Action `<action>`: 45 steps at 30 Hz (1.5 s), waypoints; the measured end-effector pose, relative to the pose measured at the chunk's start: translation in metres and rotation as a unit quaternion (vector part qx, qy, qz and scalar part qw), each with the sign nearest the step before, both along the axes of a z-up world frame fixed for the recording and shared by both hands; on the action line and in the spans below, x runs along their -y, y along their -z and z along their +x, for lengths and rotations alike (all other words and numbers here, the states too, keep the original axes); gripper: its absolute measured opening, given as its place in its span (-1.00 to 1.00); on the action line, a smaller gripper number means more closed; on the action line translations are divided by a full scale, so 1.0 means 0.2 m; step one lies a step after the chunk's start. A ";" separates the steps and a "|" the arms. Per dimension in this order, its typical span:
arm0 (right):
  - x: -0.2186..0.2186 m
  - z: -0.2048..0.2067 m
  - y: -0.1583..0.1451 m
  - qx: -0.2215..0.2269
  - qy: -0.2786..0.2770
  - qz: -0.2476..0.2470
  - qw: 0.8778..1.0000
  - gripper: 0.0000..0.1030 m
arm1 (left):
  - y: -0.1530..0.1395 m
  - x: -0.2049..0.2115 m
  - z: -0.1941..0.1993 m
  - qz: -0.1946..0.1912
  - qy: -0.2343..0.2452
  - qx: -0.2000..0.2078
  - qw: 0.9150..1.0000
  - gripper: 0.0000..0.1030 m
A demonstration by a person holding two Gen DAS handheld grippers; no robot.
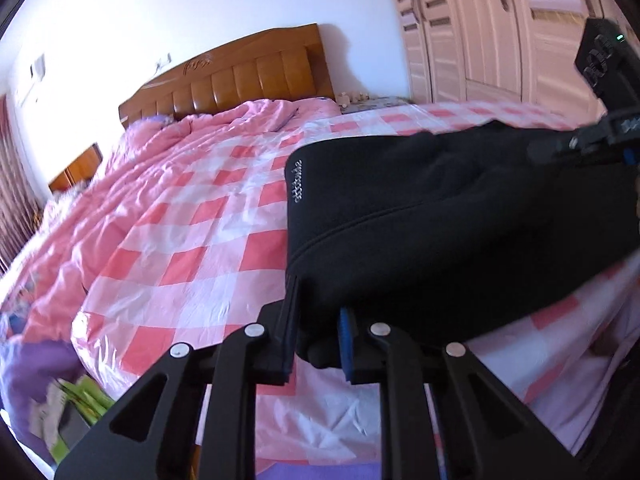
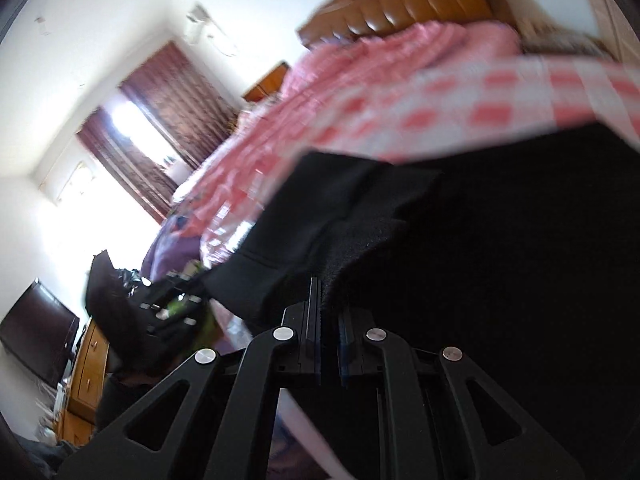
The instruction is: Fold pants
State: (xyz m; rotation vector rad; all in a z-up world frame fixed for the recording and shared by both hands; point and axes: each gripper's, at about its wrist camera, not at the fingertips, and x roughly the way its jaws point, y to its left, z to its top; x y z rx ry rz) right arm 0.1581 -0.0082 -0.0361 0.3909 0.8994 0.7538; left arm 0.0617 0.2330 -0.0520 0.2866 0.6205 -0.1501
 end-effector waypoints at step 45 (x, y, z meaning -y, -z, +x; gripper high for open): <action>-0.05 0.07 -0.39 0.067 -0.027 0.026 0.997 -0.46 | 0.09 -0.04 -0.05 -0.037 -0.070 0.003 0.997 0.64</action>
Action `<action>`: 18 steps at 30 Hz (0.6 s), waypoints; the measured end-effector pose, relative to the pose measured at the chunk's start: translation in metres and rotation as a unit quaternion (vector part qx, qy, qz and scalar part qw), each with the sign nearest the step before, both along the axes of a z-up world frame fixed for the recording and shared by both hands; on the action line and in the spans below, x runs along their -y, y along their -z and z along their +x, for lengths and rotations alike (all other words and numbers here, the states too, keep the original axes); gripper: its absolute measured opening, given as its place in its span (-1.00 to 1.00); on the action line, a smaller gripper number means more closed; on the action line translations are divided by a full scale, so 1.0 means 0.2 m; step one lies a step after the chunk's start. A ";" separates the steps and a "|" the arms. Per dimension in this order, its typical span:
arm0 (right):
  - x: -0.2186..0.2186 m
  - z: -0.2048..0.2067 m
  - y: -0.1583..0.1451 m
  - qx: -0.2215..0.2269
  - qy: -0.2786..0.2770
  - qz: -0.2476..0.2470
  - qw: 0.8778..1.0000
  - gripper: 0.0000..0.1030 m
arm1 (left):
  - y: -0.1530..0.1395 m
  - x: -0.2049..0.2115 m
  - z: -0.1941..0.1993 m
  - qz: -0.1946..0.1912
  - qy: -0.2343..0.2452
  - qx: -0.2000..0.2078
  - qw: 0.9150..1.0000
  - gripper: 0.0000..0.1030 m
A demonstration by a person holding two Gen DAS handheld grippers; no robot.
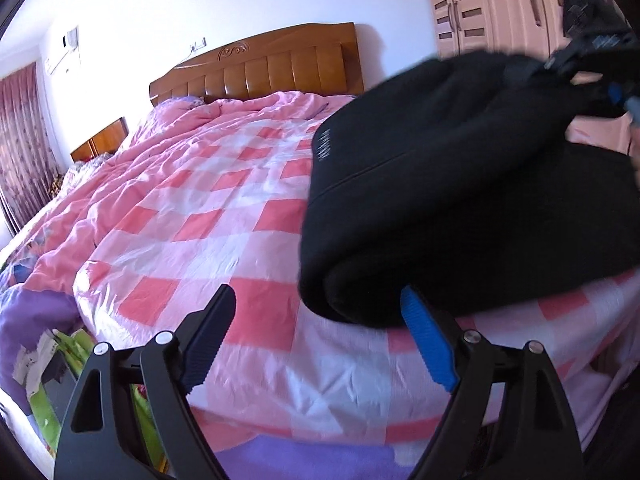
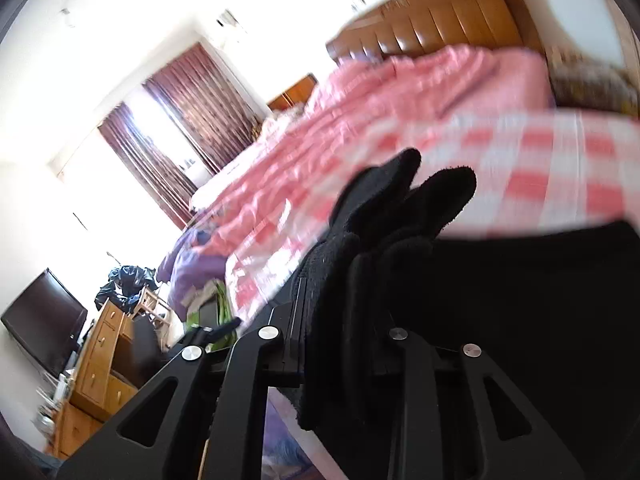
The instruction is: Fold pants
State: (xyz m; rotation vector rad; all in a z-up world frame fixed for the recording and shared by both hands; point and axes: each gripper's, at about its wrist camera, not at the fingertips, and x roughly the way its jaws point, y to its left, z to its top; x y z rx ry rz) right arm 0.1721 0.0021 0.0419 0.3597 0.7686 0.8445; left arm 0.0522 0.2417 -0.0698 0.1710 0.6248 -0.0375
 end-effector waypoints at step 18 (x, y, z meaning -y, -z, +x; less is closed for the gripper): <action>0.54 -0.18 0.48 -0.064 0.086 -0.039 0.994 -0.47 | 0.02 0.13 0.19 -0.001 -0.037 -0.021 0.999 0.66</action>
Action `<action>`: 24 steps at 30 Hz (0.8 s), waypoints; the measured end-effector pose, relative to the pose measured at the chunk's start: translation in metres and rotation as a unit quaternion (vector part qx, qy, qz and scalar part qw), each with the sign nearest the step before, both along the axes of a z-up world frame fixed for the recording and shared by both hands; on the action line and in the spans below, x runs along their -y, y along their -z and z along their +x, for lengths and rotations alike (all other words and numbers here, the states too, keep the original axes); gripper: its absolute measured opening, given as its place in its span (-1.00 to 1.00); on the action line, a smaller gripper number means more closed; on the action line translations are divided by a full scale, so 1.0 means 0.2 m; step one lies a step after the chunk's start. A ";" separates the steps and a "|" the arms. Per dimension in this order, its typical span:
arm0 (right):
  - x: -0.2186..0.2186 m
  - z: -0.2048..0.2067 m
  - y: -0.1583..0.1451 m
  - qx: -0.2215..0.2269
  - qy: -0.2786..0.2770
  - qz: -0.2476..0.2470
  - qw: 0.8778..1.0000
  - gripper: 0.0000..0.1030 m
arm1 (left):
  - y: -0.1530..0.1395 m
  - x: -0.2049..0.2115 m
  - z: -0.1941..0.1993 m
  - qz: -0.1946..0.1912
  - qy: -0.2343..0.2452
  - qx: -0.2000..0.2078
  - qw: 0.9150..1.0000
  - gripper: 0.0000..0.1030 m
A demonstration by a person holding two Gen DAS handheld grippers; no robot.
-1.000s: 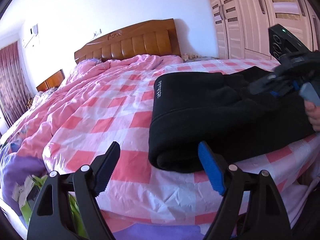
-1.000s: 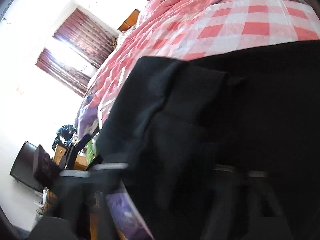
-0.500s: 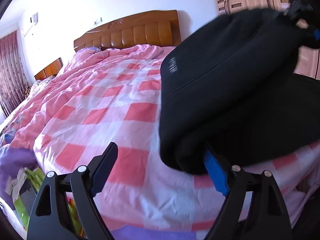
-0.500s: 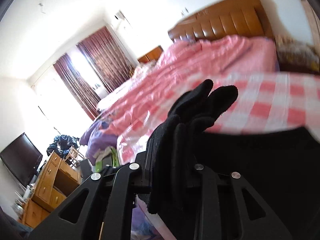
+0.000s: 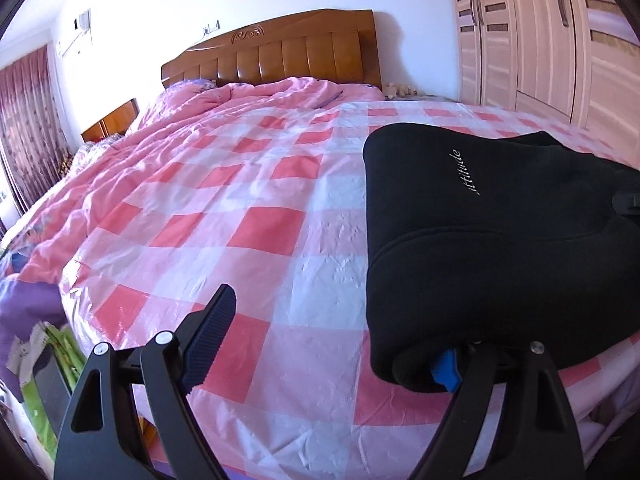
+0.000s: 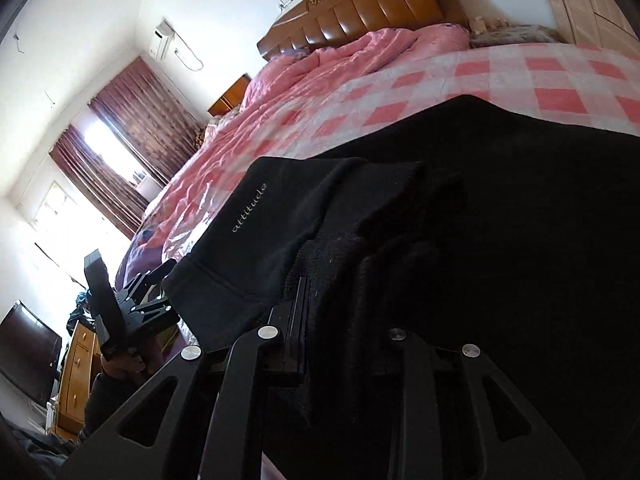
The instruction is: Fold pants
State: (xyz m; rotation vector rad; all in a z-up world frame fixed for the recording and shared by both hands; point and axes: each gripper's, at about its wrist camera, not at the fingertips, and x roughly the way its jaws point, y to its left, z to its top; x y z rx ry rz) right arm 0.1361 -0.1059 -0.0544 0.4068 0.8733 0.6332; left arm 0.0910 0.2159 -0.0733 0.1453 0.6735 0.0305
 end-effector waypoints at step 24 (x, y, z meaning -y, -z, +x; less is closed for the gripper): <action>0.03 -0.04 -0.01 -0.026 0.016 -0.033 0.999 -0.28 | 0.00 0.04 -0.02 0.048 0.001 -0.017 0.999 0.77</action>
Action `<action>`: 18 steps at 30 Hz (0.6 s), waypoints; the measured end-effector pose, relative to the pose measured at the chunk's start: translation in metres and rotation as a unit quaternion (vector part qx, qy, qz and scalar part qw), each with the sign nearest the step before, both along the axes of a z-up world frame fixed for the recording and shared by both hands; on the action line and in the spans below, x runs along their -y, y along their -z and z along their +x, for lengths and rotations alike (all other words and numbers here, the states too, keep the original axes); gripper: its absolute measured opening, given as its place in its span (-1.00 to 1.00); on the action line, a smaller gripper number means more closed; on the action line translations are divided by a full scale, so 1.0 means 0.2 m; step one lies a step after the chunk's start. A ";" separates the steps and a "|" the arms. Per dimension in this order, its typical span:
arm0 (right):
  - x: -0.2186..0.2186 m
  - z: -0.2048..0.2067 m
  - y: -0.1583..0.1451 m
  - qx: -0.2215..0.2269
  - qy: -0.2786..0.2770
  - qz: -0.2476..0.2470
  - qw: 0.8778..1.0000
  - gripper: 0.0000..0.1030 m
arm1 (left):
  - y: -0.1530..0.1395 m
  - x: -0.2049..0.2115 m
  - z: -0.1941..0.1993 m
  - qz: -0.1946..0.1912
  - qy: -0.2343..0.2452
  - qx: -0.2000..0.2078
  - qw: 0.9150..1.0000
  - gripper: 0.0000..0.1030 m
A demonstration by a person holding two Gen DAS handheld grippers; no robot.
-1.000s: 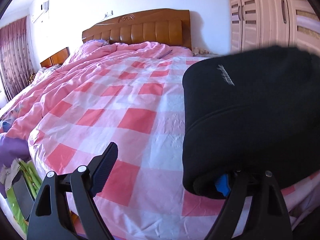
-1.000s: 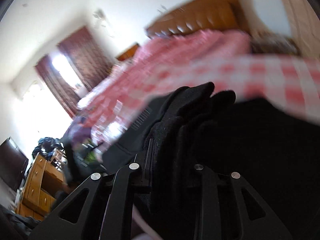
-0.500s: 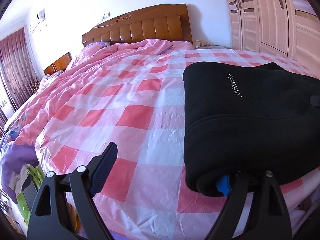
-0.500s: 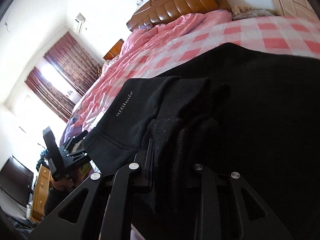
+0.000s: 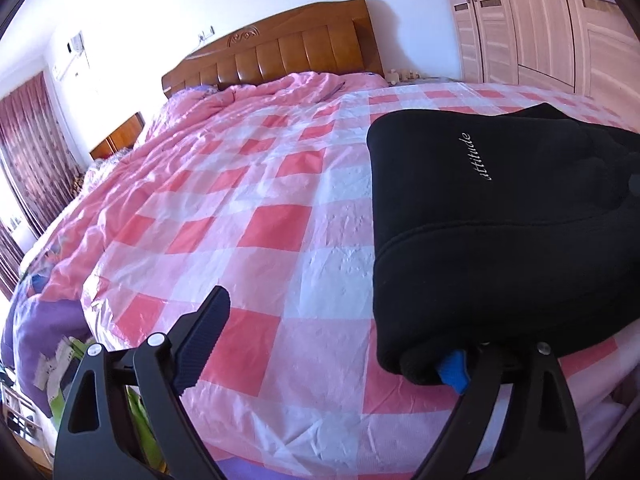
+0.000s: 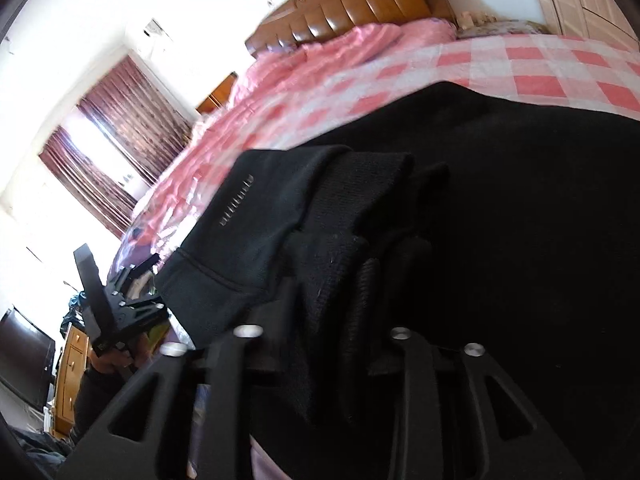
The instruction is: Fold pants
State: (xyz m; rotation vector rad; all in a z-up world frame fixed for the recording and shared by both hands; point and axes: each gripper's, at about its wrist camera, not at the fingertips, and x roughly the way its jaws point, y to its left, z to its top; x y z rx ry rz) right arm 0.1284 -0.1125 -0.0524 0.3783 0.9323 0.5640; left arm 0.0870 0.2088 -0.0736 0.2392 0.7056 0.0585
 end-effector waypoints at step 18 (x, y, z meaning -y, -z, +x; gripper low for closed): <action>-0.39 -0.07 -0.17 0.141 -0.091 -0.183 0.969 0.79 | -0.27 0.33 0.12 -0.103 0.118 0.003 0.988 0.95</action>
